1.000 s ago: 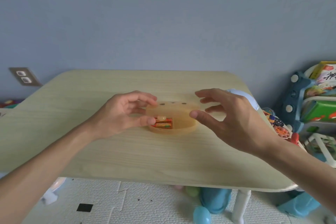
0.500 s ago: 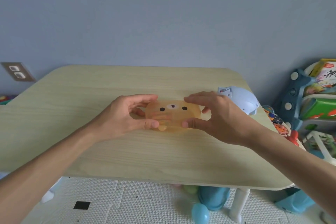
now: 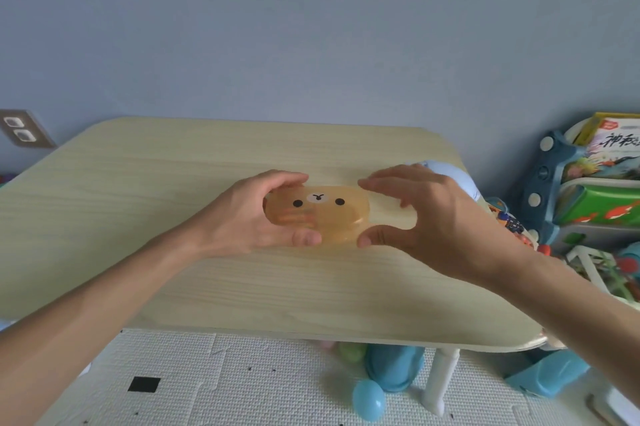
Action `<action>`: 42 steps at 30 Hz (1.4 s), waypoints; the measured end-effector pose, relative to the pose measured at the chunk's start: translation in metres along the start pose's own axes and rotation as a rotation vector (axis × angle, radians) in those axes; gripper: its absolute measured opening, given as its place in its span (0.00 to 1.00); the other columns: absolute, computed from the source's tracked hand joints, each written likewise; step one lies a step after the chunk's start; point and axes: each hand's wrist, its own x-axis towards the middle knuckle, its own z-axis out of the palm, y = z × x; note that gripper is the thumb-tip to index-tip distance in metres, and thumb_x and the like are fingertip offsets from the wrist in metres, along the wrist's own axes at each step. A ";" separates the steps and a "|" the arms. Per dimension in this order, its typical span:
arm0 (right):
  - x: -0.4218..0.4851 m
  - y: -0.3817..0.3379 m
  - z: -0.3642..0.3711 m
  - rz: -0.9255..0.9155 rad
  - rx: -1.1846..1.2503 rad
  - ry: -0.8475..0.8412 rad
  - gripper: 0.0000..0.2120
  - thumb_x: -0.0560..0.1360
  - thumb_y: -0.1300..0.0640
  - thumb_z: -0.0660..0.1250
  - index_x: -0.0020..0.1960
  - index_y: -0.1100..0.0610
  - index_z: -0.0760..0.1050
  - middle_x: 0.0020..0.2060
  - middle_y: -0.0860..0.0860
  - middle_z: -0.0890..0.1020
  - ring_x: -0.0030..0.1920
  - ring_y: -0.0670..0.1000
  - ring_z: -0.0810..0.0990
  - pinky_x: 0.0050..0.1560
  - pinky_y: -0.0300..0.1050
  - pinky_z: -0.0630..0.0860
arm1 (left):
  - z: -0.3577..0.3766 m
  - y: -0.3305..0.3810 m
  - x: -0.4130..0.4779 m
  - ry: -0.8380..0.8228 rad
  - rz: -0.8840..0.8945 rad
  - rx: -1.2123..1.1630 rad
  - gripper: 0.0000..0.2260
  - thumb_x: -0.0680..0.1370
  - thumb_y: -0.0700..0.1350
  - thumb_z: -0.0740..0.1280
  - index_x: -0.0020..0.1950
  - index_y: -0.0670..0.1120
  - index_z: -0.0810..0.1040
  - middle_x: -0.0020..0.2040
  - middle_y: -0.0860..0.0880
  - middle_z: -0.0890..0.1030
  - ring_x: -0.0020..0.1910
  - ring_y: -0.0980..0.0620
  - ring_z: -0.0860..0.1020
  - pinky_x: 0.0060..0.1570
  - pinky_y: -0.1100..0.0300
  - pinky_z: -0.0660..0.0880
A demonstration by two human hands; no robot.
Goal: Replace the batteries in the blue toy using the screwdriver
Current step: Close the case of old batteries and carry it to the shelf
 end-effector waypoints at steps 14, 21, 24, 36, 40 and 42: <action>-0.058 0.054 -0.037 0.162 -0.158 -0.167 0.25 0.67 0.38 0.78 0.61 0.47 0.85 0.50 0.41 0.83 0.42 0.30 0.76 0.38 0.27 0.70 | 0.014 0.012 0.003 -0.044 0.038 0.027 0.33 0.65 0.59 0.85 0.68 0.62 0.79 0.59 0.64 0.85 0.58 0.64 0.83 0.60 0.63 0.77; -0.065 0.069 -0.041 0.229 -0.090 -0.163 0.10 0.70 0.42 0.78 0.49 0.44 0.88 0.45 0.37 0.83 0.43 0.39 0.80 0.44 0.37 0.73 | 0.013 0.014 -0.001 -0.054 0.020 0.018 0.33 0.64 0.56 0.85 0.68 0.60 0.79 0.59 0.65 0.85 0.58 0.64 0.83 0.58 0.68 0.78; -0.066 0.069 -0.036 0.236 -0.049 -0.093 0.03 0.71 0.48 0.79 0.44 0.45 0.88 0.39 0.39 0.84 0.42 0.44 0.81 0.43 0.30 0.68 | 0.017 0.016 -0.003 -0.018 0.019 0.005 0.28 0.67 0.50 0.85 0.64 0.59 0.80 0.57 0.63 0.85 0.56 0.62 0.84 0.53 0.72 0.77; -0.034 0.035 -0.063 0.302 0.281 0.242 0.04 0.73 0.55 0.78 0.40 0.46 0.88 0.33 0.36 0.87 0.37 0.35 0.84 0.37 0.25 0.75 | -0.010 0.047 0.007 0.146 -0.063 -0.099 0.30 0.67 0.44 0.86 0.66 0.56 0.80 0.56 0.62 0.87 0.55 0.64 0.85 0.50 0.72 0.78; 0.022 0.009 -0.115 0.314 0.396 0.322 0.03 0.73 0.56 0.78 0.42 0.50 0.88 0.36 0.37 0.88 0.38 0.37 0.86 0.42 0.28 0.79 | -0.069 0.102 0.025 0.239 -0.068 -0.146 0.33 0.63 0.51 0.85 0.65 0.59 0.78 0.57 0.67 0.84 0.54 0.68 0.84 0.47 0.76 0.76; 0.050 -0.012 -0.154 0.322 0.427 0.337 0.01 0.73 0.56 0.78 0.43 0.51 0.88 0.34 0.41 0.88 0.37 0.37 0.85 0.41 0.26 0.78 | -0.110 0.139 0.030 0.260 -0.070 -0.139 0.31 0.63 0.52 0.83 0.64 0.59 0.78 0.56 0.67 0.84 0.54 0.67 0.84 0.47 0.76 0.75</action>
